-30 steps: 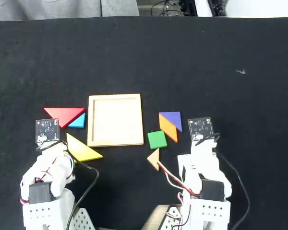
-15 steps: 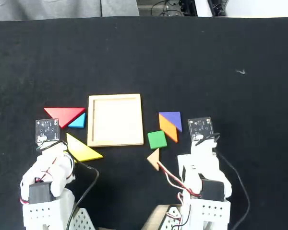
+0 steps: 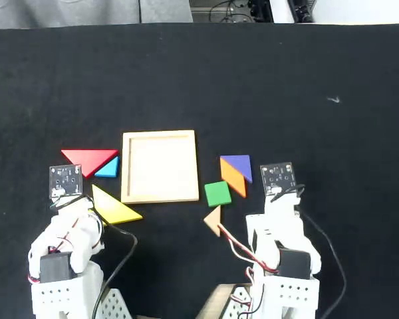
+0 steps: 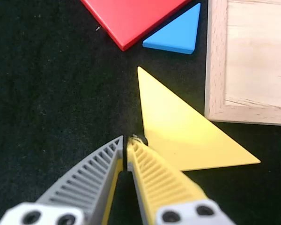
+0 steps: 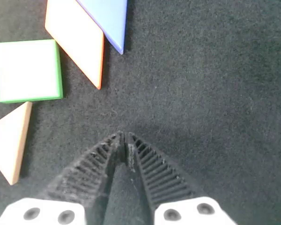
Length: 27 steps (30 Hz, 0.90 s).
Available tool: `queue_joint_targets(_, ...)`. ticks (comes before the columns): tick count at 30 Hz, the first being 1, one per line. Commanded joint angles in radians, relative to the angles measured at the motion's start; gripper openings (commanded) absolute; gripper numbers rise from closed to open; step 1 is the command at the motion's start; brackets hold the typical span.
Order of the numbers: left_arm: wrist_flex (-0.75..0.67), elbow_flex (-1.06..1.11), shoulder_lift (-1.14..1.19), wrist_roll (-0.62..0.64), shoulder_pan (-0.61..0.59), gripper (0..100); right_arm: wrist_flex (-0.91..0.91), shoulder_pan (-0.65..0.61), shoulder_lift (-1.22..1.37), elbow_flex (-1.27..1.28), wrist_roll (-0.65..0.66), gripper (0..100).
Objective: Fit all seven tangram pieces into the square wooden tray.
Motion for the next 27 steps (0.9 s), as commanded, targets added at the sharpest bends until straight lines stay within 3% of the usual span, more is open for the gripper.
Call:
queue_joint_targets(1,0.006,0.018,-0.008,0.003,-0.004,3,0.009,0.008,-0.087,-0.002,-0.002,1.2)
queue_joint_targets(16,0.006,0.018,-0.008,0.003,-0.004,3,0.008,0.0,-0.09,-0.002,-0.008,1.4)
queue_joint_targets(23,0.006,0.018,-0.008,0.002,-0.001,3,0.008,-0.092,-0.088,-0.002,-0.006,1.4)
queue_joint_targets(27,0.017,-0.116,-0.008,0.0,-0.079,3,0.008,-0.141,-0.088,-0.002,-0.006,1.5)
